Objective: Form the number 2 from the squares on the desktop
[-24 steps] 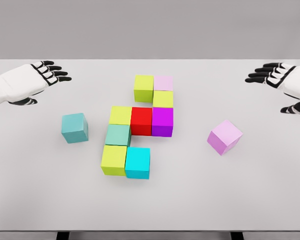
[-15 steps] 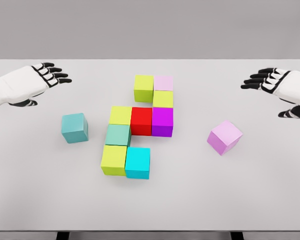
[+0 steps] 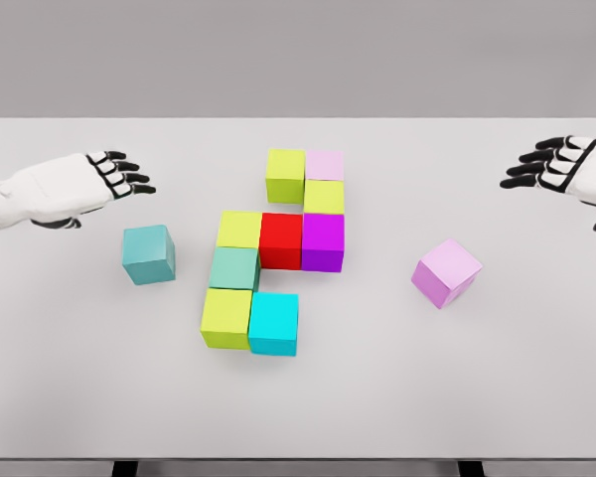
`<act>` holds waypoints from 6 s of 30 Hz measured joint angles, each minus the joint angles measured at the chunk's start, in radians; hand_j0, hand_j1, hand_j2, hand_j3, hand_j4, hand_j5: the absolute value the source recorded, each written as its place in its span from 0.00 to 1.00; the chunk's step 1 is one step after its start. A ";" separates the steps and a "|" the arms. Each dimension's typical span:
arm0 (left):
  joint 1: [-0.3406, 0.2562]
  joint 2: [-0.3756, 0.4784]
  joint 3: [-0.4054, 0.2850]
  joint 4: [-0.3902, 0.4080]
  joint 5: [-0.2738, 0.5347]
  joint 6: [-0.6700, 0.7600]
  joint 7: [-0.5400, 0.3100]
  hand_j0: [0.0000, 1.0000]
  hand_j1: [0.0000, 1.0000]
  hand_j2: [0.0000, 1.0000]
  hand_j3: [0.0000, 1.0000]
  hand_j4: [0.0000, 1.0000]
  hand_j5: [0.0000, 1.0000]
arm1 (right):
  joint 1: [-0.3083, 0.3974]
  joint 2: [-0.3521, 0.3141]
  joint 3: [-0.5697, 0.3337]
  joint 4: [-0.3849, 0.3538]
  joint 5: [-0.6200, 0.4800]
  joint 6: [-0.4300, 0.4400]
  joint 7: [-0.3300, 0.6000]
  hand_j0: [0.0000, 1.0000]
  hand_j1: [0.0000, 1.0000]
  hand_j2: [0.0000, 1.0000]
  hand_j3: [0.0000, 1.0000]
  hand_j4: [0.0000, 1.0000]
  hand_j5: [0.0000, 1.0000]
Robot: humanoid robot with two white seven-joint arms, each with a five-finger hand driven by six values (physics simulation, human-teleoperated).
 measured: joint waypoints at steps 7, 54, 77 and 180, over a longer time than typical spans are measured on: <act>0.000 0.009 -0.038 -0.020 -0.001 0.000 -0.022 1.00 1.00 1.00 1.00 1.00 1.00 | -0.527 0.003 0.426 0.000 -0.008 0.001 0.004 1.00 1.00 1.00 1.00 1.00 1.00; 0.021 0.025 -0.129 -0.059 0.235 0.000 -0.037 1.00 1.00 1.00 1.00 1.00 1.00 | -0.686 0.205 0.935 0.045 0.120 0.000 0.056 1.00 1.00 1.00 1.00 1.00 1.00; 0.018 -0.028 -0.151 -0.016 0.203 0.000 -0.045 0.97 0.97 0.97 0.97 0.97 0.97 | -0.653 0.284 0.948 0.145 0.185 0.000 0.063 0.90 0.90 0.90 0.90 0.90 0.90; -0.258 -0.203 -0.198 0.275 0.183 -0.001 -0.110 1.00 1.00 1.00 1.00 1.00 1.00 | -0.840 -0.061 0.938 0.068 -0.247 0.000 0.065 1.00 1.00 1.00 1.00 1.00 1.00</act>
